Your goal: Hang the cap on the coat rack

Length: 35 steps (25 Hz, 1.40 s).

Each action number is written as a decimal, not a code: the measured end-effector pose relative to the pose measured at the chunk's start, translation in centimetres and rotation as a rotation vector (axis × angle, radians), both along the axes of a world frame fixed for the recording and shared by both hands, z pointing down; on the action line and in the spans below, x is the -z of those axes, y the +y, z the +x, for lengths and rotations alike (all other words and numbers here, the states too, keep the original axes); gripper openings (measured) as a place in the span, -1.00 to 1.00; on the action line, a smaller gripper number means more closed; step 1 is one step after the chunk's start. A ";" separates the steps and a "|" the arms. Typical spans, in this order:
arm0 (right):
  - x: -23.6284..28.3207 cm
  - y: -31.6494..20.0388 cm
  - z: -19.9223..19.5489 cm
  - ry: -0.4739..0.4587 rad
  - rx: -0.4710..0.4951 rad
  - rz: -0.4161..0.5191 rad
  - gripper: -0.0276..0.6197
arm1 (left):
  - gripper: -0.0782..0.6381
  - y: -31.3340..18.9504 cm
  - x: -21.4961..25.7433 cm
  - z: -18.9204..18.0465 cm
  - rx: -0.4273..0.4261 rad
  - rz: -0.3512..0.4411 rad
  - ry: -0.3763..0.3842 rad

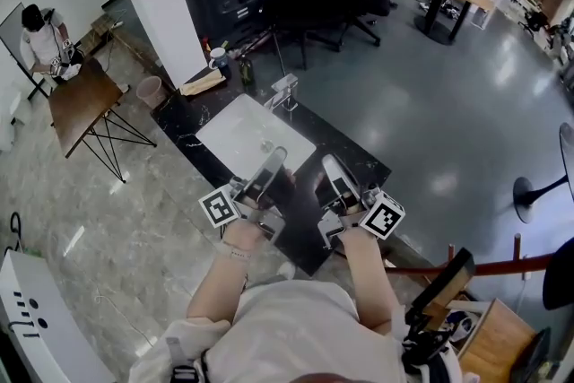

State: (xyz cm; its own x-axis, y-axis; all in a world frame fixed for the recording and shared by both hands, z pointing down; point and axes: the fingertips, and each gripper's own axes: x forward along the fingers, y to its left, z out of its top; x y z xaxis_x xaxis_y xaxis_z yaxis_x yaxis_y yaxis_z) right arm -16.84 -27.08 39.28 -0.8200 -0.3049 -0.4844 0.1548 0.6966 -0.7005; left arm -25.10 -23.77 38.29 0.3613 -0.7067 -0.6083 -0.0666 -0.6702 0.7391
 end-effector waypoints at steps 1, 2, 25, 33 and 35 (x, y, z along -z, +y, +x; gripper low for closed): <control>-0.1 0.0 0.1 -0.001 -0.002 0.001 -0.74 | -0.76 0.0 0.0 0.0 0.000 0.000 0.000; -0.1 -0.1 0.1 -0.001 -0.003 0.002 -0.75 | -0.76 0.0 -0.1 0.0 0.001 0.001 0.000; -1.0 -0.3 -0.1 0.009 0.007 -0.048 -0.80 | -0.76 -0.1 -0.5 0.0 -0.001 -0.007 0.004; -1.1 -0.2 -0.2 0.013 0.008 -0.044 -0.80 | -0.76 0.1 -0.3 0.1 -0.017 0.003 0.011; -1.1 -0.2 -0.2 0.017 0.008 -0.042 -0.80 | -0.76 0.2 -0.2 0.1 -0.018 0.010 0.012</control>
State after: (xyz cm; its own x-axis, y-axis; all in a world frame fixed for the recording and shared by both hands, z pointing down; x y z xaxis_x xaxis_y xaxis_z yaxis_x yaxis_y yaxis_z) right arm -17.05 -27.33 40.39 -0.8305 -0.3181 -0.4573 0.1481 0.6653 -0.7317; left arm -25.00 -23.62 38.54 0.3663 -0.6944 -0.6194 -0.0458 -0.6783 0.7333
